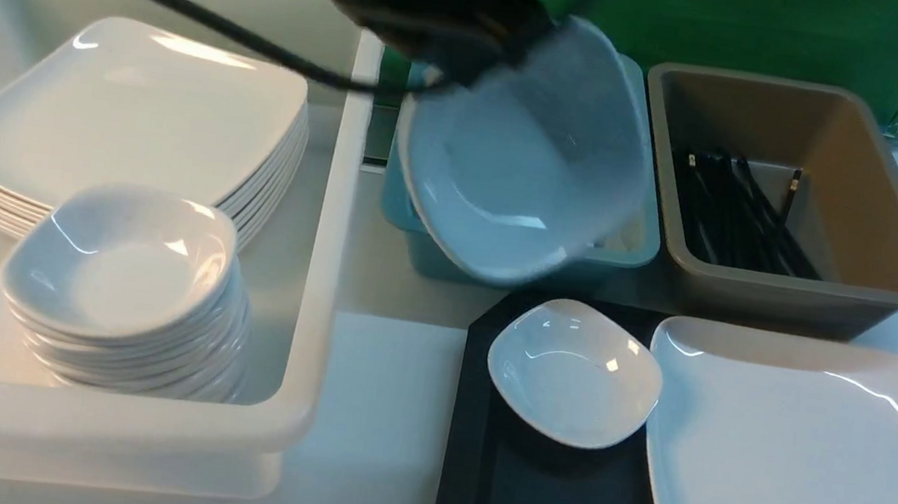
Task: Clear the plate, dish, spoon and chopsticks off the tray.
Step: Use the left arm to put the small plate into the large storage box on the left
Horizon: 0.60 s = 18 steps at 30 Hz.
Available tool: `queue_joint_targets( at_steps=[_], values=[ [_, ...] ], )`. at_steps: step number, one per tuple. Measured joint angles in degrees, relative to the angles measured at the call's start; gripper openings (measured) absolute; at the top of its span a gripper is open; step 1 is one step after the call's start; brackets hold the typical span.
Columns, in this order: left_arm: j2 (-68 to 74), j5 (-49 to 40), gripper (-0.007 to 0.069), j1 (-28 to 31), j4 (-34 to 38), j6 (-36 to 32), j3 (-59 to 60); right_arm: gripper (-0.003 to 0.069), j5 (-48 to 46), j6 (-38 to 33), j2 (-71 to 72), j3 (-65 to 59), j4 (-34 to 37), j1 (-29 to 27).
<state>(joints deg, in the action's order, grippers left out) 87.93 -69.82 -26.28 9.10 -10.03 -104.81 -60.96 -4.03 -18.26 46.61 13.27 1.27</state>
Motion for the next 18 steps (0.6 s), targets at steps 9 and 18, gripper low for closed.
queue_joint_targets(
  at_steps=[9, 18],
  values=[
    [-12.7, 0.5, 0.0015, 31.9, 14.4, -8.4, 20.5, 0.0058, 2.9, 0.0, 0.0, 0.0, 0.2, 0.0],
    [-12.5, 9.5, 0.0016, 48.4, 29.1, -17.3, 41.7, 0.0070, 4.4, 0.0, -0.1, 0.0, 0.2, 0.0]
  ],
)
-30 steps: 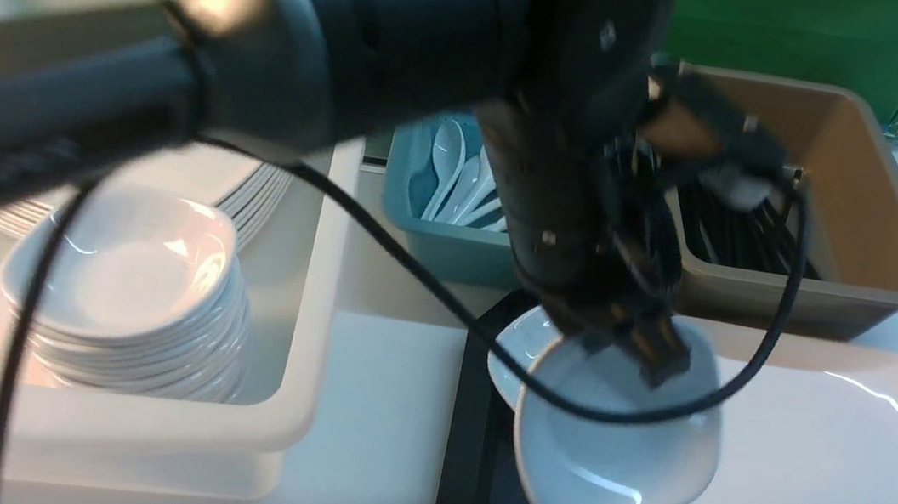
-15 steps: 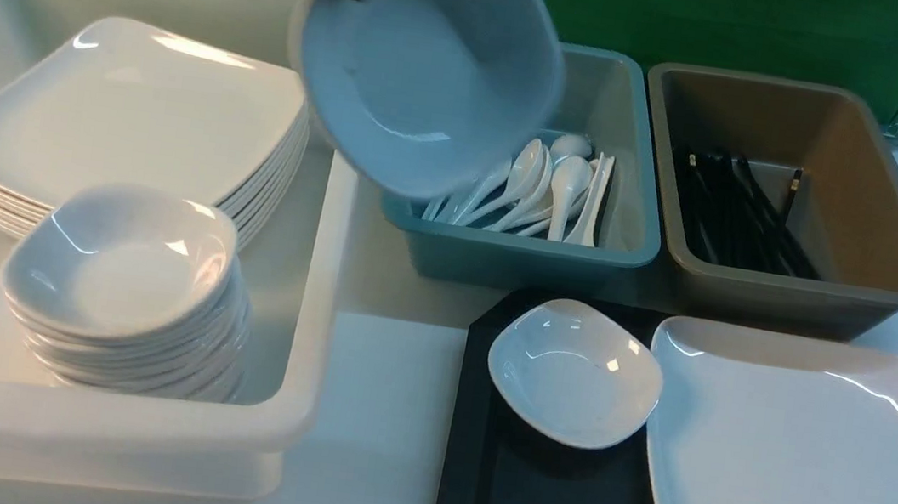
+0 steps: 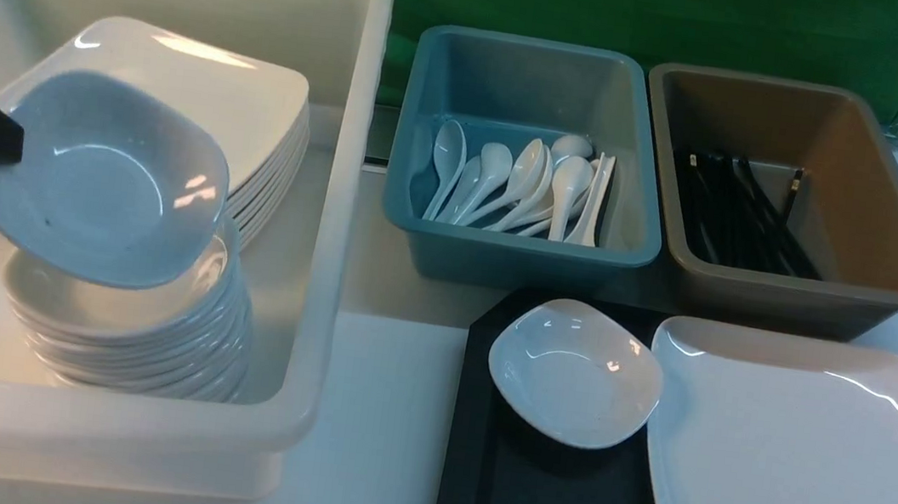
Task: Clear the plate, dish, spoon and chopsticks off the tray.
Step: Use the left arm to put the small plate into the large storage box on the left, then use the left arm to grab a small plate from the dinner plate
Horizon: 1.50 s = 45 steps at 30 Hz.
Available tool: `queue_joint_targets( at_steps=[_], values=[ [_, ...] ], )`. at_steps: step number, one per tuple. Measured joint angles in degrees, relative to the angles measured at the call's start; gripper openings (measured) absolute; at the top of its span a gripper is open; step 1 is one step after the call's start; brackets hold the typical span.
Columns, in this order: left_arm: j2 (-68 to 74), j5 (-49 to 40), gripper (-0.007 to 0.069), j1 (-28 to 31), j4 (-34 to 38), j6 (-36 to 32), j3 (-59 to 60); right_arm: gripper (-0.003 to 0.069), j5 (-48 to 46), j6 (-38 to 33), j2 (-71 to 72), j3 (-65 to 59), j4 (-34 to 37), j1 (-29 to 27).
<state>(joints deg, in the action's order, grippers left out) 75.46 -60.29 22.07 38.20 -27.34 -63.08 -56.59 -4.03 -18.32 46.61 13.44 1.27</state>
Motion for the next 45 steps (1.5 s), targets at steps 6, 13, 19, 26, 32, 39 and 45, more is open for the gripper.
queue_joint_targets(
  at_steps=[6, 13, 19, 26, 32, 39, 45],
  values=[
    [0.9, 0.9, 0.0022, 0.1, 0.4, -0.1, 2.3, 0.0071, 0.1, 0.0, 0.0, 0.0, 0.0, 0.0],
    [0.9, 2.0, 0.0221, -0.4, -3.5, 1.8, 2.3, 0.0071, 0.1, 0.1, 0.0, 0.0, 0.0, 0.0],
    [-0.4, 1.4, 0.0463, -0.5, -8.9, 5.7, -1.9, 0.0075, 0.1, 0.1, 0.0, 0.0, 0.1, 0.0],
    [-4.0, 0.4, 0.0347, -7.7, -10.2, 7.4, -12.2, 0.0080, 0.3, 0.1, 0.0, 0.0, 0.1, 0.0],
    [-2.6, 4.2, 0.0042, -31.8, -13.4, 4.5, -15.6, 0.0083, 0.5, 0.2, -1.3, 0.0, 0.1, 0.0],
    [9.2, 9.9, 0.0011, -60.6, -31.4, 10.9, -15.6, 0.0087, 0.6, 0.2, -1.9, 0.0, -0.1, 0.0],
    [21.0, 14.1, 0.0106, -72.4, -45.7, 15.7, -15.6, 0.0088, 0.6, 0.2, -1.9, 0.0, -0.2, 0.0]
  ],
)
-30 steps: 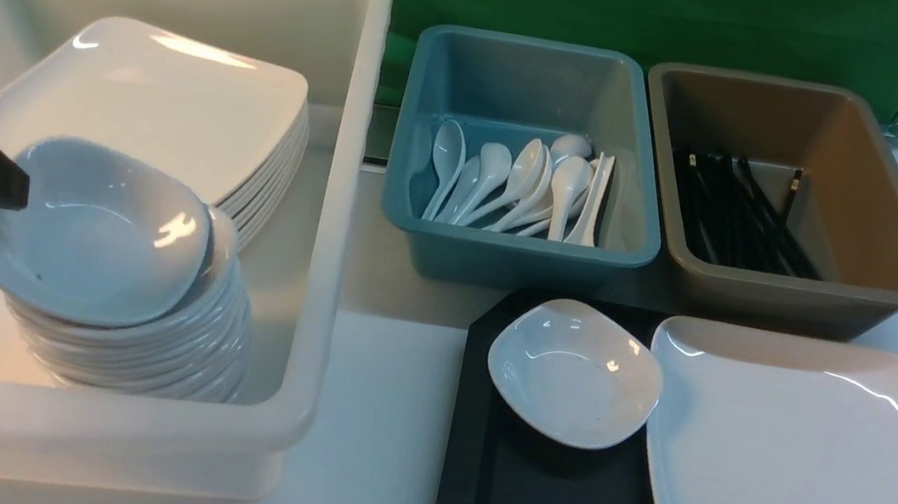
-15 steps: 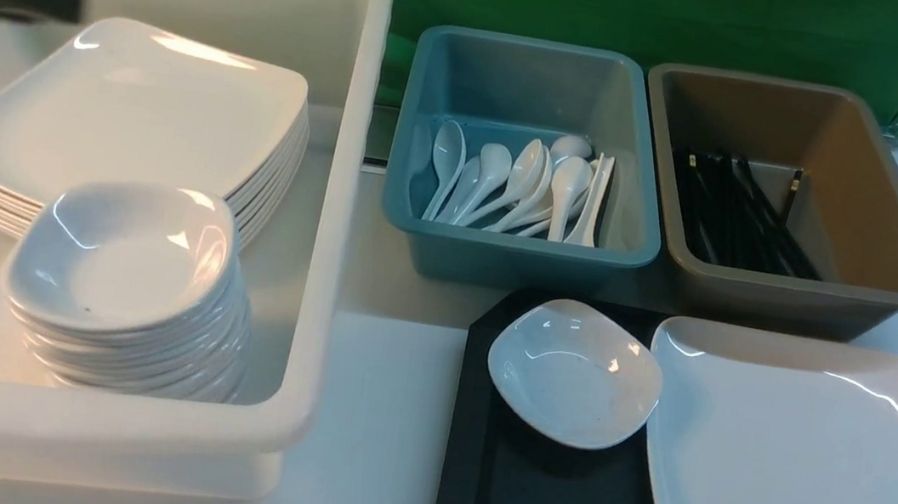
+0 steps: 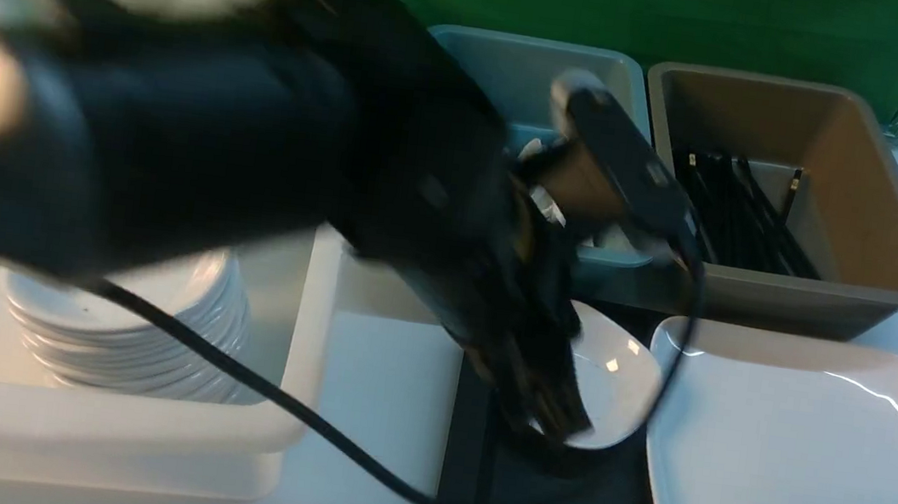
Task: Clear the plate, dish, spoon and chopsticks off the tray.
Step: Use the left arm to grab a small plate from the dinner plate
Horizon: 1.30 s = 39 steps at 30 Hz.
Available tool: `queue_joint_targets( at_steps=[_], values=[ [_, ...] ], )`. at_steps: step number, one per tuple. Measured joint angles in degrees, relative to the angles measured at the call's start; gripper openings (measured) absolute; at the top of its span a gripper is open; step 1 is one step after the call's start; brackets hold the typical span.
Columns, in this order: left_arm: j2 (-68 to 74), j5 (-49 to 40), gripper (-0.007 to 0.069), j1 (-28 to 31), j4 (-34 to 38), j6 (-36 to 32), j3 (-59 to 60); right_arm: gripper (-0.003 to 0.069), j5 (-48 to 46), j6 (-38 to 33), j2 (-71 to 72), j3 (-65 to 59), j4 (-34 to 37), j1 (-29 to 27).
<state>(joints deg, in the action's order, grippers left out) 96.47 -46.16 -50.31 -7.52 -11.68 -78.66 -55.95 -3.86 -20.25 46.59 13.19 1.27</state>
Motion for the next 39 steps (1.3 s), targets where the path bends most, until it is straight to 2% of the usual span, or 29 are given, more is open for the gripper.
queue_joint_targets(
  at_steps=[5, 6, 7, 8, 9, 10, 11, 14, 20, 26, 32, 33, 34, 37, 38, 39],
  values=[
    [7.7, 5.8, 0.0261, -2.9, -4.0, 1.0, 0.0, 0.0088, 0.0, 0.0, 0.0, 0.0, 0.0, 0.0],
    [9.8, 8.2, 0.0335, -2.9, -4.6, 1.6, 0.0, 0.0088, 0.0, 0.0, 0.0, 0.0, 0.0, 0.0],
    [10.9, 9.3, 0.0375, -2.9, -5.1, 2.0, 0.0, 0.0088, -0.1, 0.0, 0.0, 0.0, 0.0, 0.0],
    [11.2, 9.3, 0.0375, -2.9, -5.2, 2.0, 0.0, 0.0088, -0.1, 0.0, 0.0, 0.0, 0.0, 0.0],
    [12.9, 11.2, 0.0446, -2.9, -6.5, 2.4, 0.0, 0.0089, -0.1, 0.0, 0.0, 0.0, 0.0, 0.0],
    [13.1, 11.2, 0.0446, -2.9, -6.6, 2.4, 0.0, 0.0090, -0.1, 0.0, 0.0, 0.0, 0.0, 0.0],
    [14.6, 12.6, 0.0491, -2.9, -7.7, 2.4, 0.0, 0.0090, -0.1, 0.0, 0.0, 0.0, 0.0, 0.0],
    [16.3, 13.9, 0.0538, -2.9, -8.5, 2.5, 0.0, 0.0089, -0.1, 0.0, 0.0, 0.0, 0.0, 0.0],
    [18.8, 17.2, 0.0552, -2.9, -11.6, 2.5, 0.0, 0.0087, -0.1, 0.2, 0.0, 0.0, 0.0, 0.0],
    [21.2, 20.5, 0.0523, -2.9, -15.7, 2.5, 0.0, 0.0087, -0.1, 1.2, 0.0, 0.0, 0.0, 0.0],
    [22.6, 20.9, 0.0410, -2.9, -17.9, 3.9, -0.1, 0.0087, -0.1, 1.3, 0.0, 0.0, 0.0, 0.0],
    [22.6, 20.8, 0.0344, -2.9, -18.1, 4.9, -0.1, 0.0087, -0.1, 1.3, 0.0, 0.0, 0.0, 0.0],
    [22.6, 20.7, 0.0334, -2.9, -18.1, 5.3, -0.1, 0.0087, -0.1, 1.3, 0.0, 0.0, 0.0, 0.0],
    [22.7, 19.7, 0.0135, -2.9, -18.8, 5.6, -0.1, 0.0087, -0.1, 1.4, 0.0, 0.0, 0.0, 0.0],
    [22.5, 19.7, 0.0093, -3.0, -19.7, 5.5, -0.4, 0.0087, -0.1, 1.4, 0.0, 0.0, 0.0, 0.0],
    [22.4, 19.6, 0.0088, -3.0, -19.7, 5.5, -0.4, 0.0087, -0.1, 1.4, 0.0, 0.0, 0.0, 0.0]
  ],
)
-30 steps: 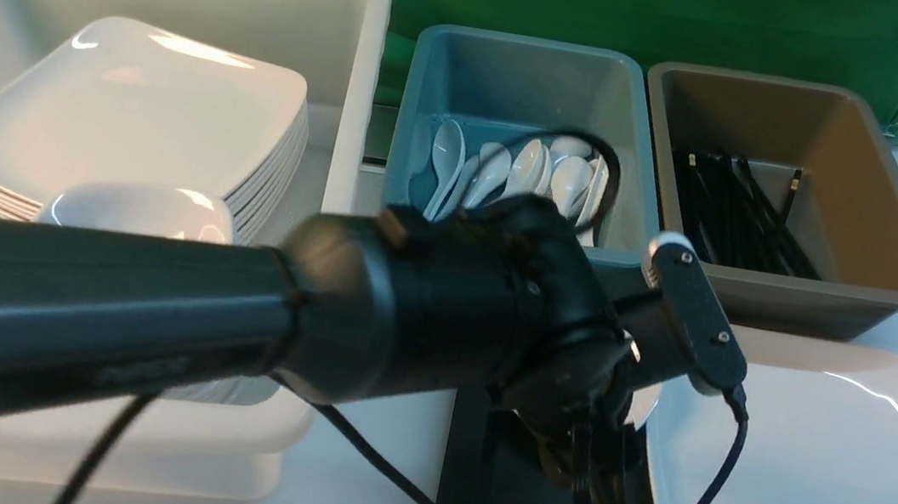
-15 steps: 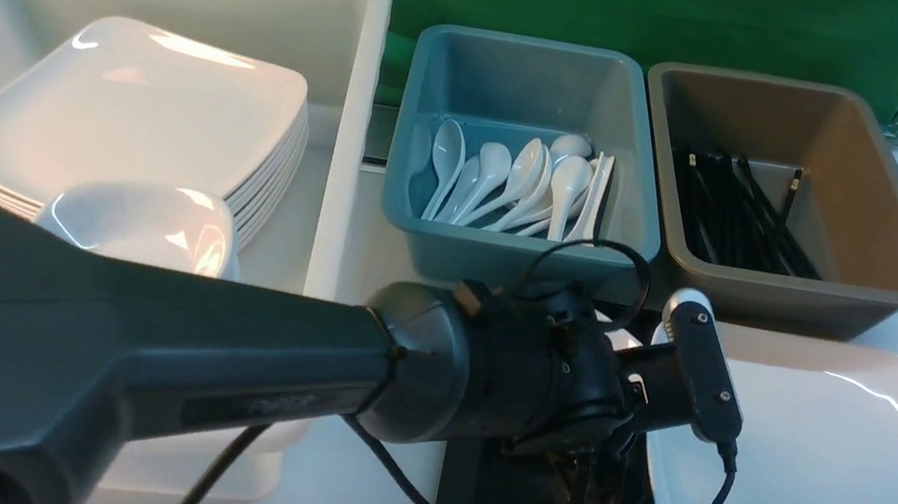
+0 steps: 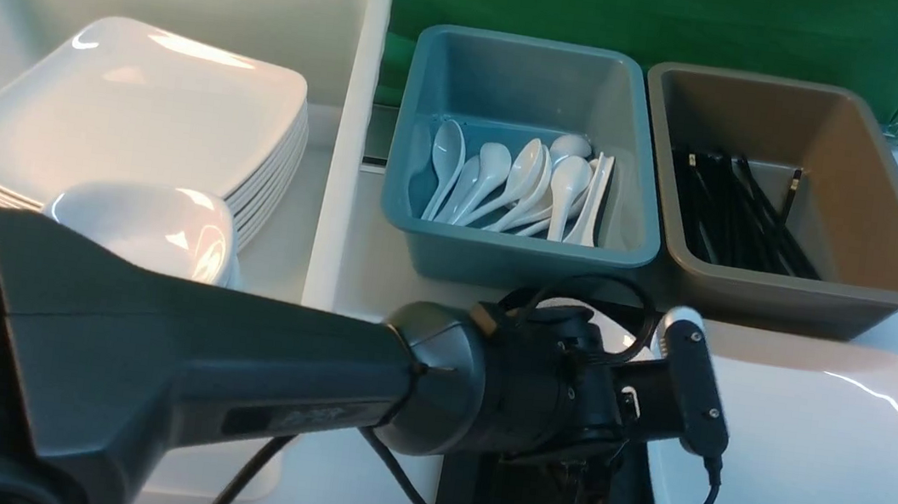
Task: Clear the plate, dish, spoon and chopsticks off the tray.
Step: Use the left arm to grab a small plate from the dinner plate, then use the left arm to put the small plate into the large storage box on the left
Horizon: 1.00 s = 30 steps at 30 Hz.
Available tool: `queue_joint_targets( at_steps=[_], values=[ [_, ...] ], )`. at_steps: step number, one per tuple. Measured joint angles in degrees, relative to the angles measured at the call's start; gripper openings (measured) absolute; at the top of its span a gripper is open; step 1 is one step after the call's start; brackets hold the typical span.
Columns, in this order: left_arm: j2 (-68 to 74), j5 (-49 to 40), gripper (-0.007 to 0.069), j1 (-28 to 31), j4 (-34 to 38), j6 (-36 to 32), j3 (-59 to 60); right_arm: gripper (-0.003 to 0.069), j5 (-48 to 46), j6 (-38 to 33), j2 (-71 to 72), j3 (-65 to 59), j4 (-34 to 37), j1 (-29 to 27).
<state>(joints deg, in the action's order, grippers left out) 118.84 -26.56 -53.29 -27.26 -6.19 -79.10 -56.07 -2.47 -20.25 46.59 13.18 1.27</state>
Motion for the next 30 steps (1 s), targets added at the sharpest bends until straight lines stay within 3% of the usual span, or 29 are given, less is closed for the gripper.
queue_joint_targets(
  at_steps=[5, 12, 23, 30],
  values=[
    [-2.4, -2.5, 0.0037, -0.3, 1.4, -0.1, -0.2, 0.0087, 0.0, 0.0, 0.0, 0.0, 0.0, 0.0],
    [-9.6, -6.2, 0.0020, -0.4, 9.7, 0.4, -0.1, 0.0086, 0.0, 0.0, 0.0, 0.0, 0.0, 0.0],
    [-21.8, -9.0, 0.0019, -0.3, 10.8, 2.1, -0.1, 0.0090, 0.0, 0.1, 0.0, 0.0, 0.0, 0.0],
    [-34.8, -14.5, 0.0019, 3.0, 7.9, 9.2, -2.4, 0.0091, 0.5, 0.1, 0.0, 0.0, 0.0, 0.0]
  ],
)
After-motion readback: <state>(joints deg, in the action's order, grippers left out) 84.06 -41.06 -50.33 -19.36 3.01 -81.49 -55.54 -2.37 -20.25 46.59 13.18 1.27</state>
